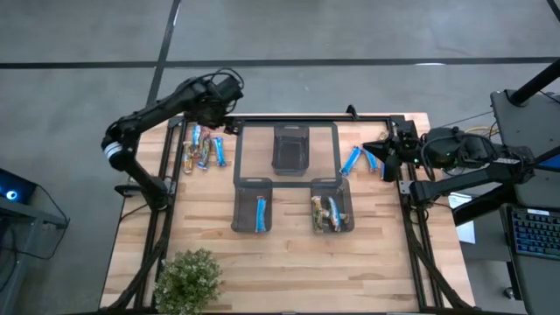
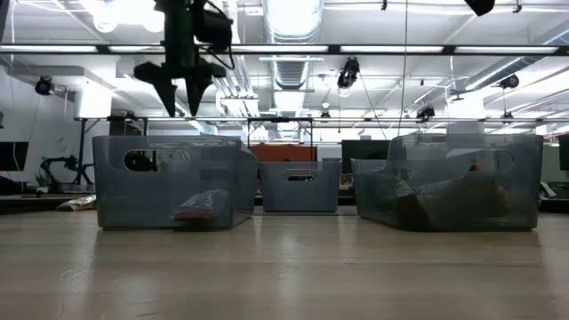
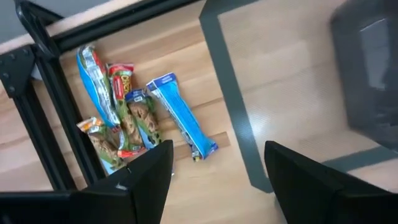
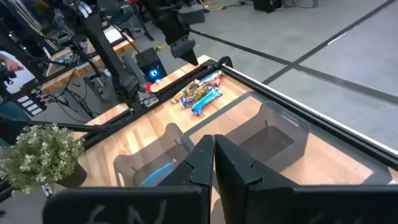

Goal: Pick and place Granola Bars by type
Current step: Put the blue granola bar into the top black bin

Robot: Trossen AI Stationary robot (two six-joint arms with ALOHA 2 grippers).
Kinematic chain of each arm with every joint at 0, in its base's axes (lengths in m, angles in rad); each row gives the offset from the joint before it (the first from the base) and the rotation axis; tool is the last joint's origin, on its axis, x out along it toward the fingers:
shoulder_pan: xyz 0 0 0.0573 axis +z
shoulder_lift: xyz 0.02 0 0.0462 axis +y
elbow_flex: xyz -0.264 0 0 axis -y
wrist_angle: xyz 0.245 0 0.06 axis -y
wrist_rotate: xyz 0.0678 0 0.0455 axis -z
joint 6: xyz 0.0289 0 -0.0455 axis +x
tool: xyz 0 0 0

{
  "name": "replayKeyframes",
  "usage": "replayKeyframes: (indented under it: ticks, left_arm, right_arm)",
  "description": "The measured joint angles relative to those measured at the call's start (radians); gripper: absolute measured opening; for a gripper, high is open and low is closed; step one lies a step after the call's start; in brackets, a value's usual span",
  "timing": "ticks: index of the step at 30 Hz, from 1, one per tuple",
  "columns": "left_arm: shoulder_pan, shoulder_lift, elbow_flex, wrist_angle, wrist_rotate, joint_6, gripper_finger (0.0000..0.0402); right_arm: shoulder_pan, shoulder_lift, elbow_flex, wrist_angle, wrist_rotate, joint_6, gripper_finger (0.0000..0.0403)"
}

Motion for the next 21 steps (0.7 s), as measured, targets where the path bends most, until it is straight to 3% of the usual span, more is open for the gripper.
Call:
replayKeyframes:
  ticks: [5, 21]
  left_arm:
    - [0.012, 0.024, -0.046, 0.030, -0.003, -0.072, 0.0235]
    - [-0.011, -0.096, -0.496, 0.366, -0.099, -0.328, 0.0235]
  right_arm:
    - [0.000, 0.000, -0.001, 0.000, 0.000, -0.004, 0.0008]
    - [0.000, 0.000, -0.004, 0.000, 0.001, -0.024, 0.0008]
